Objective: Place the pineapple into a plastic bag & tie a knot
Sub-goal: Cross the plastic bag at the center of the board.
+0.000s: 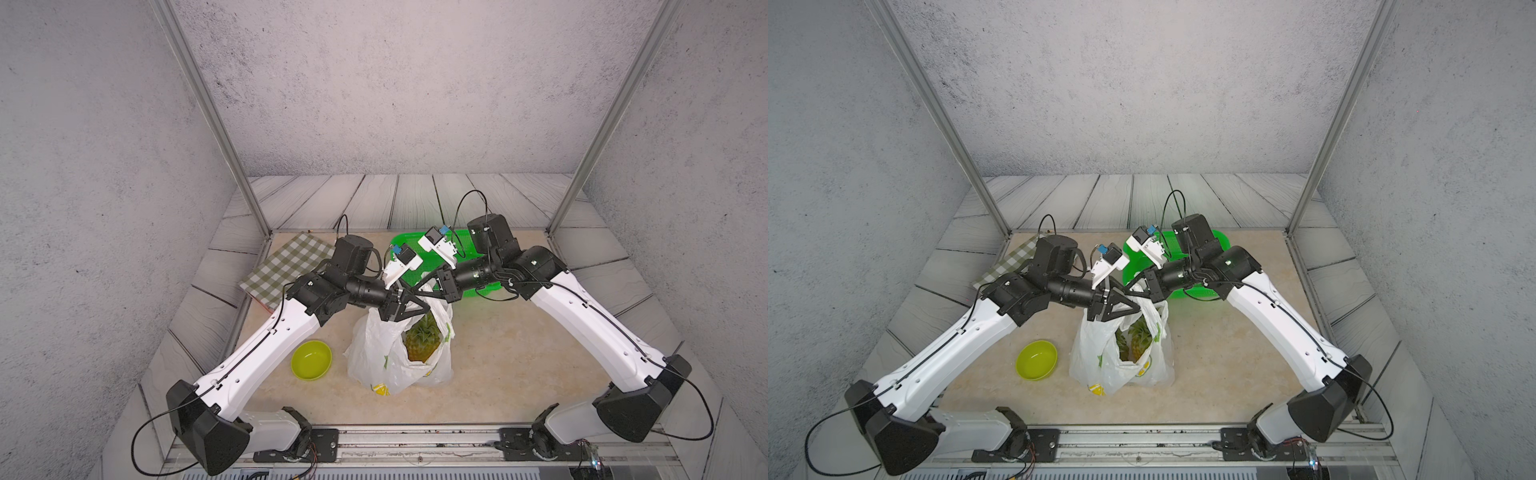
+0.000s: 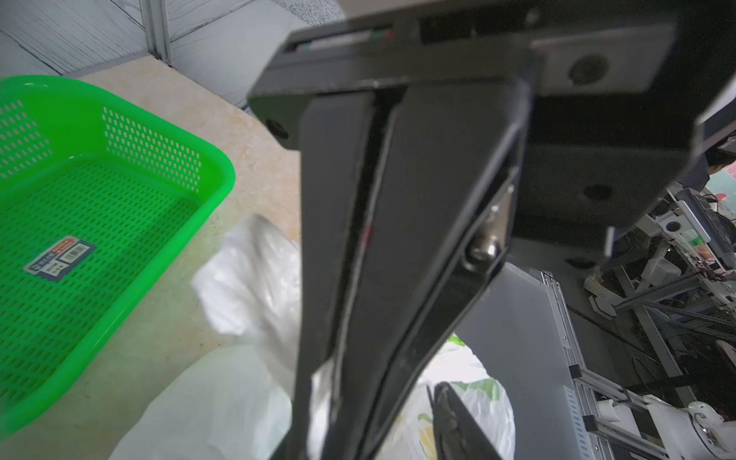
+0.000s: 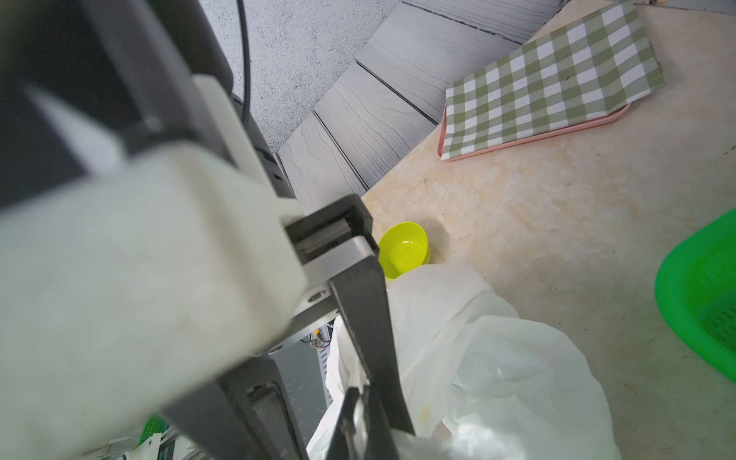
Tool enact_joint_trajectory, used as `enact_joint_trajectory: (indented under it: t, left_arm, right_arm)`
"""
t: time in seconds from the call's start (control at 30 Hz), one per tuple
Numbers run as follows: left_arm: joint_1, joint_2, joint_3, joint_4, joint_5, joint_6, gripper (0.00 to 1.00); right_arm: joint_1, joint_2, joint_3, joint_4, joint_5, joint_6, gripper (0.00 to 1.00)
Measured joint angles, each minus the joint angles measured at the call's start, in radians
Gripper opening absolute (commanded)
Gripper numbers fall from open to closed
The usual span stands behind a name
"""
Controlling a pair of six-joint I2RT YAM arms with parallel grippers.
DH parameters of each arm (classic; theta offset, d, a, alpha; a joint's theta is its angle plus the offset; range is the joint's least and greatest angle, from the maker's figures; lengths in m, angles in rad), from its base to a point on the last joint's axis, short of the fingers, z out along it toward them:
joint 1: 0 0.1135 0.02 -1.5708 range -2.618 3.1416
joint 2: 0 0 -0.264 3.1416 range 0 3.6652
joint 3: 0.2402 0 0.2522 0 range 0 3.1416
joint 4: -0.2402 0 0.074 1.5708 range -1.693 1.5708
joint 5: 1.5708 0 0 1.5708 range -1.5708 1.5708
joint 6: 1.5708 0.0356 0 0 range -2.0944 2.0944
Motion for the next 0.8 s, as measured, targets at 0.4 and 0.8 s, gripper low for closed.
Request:
enact_joint_trajectory:
  t: [0.4, 0.8]
  left_arm:
    - [-0.001, 0.024, -0.004, 0.158, 0.053, -0.117, 0.41]
    - [0.005, 0.026, -0.062, 0.192, 0.084, -0.166, 0.07]
  right_arm:
    - [0.000, 0.002, -0.009, 0.107, -0.048, 0.063, 0.00]
    - [-0.013, -0.002, -0.034, 0.156, -0.100, 0.092, 0.06]
